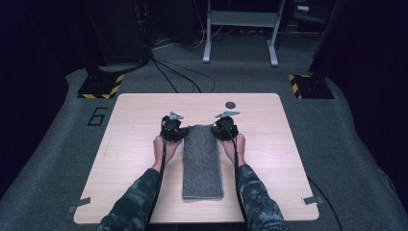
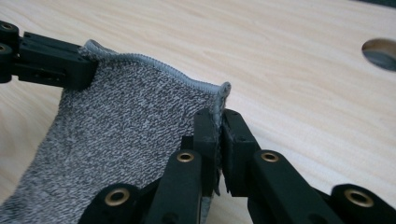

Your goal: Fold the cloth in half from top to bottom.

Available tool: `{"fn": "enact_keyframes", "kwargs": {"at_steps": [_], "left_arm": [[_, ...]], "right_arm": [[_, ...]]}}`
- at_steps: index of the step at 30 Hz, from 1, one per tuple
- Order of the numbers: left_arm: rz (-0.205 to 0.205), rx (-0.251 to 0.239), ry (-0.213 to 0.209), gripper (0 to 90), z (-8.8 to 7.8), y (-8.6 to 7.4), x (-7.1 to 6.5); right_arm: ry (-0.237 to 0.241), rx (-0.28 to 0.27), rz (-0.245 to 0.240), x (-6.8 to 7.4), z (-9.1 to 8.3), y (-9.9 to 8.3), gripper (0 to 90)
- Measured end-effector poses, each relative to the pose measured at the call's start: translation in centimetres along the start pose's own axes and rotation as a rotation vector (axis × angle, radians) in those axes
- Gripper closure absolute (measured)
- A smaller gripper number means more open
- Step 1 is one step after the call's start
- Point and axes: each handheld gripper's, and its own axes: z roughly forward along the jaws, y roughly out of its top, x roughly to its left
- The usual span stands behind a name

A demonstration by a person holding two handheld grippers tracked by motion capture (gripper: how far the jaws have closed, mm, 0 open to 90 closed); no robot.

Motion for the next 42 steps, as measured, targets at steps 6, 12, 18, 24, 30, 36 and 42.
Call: {"fn": "enact_keyframes", "kwargs": {"at_steps": [6, 12, 18, 24, 30, 36, 42], "left_arm": [[0.014, -0.038, 0.011, 87.8, -0.7, 1.0, -0.1], [0.034, -0.07, 0.012, 87.7, -1.6, 2.5, -0.2], [0.037, -0.125, 0.011, 87.6, -3.0, 3.6, -0.2], [0.044, -0.135, -0.008, 87.5, -3.5, 2.6, -0.7], [0.046, -0.127, -0.033, 87.3, -3.7, 1.2, -1.2], [0.048, -0.124, -0.061, 86.9, -4.4, 0.2, -1.9], [0.042, -0.105, -0.073, 86.6, -4.7, -0.9, -2.5]], "right_arm": [[-0.009, -0.038, -0.014, 0.1, -0.9, 0.8, 85.6], [-0.016, -0.077, -0.018, -0.4, -1.9, 2.1, 85.6], [-0.015, -0.14, -0.046, -0.4, -3.4, 3.4, 85.7], [-0.003, -0.156, -0.065, 0.1, -4.3, 2.7, 85.7], [0.016, -0.162, -0.084, 0.6, -4.9, 1.1, 85.6], [0.035, -0.163, -0.081, 1.1, -5.8, -0.6, 85.5], [0.047, -0.172, -0.083, 1.6, -6.2, -2.1, 85.4]]}}
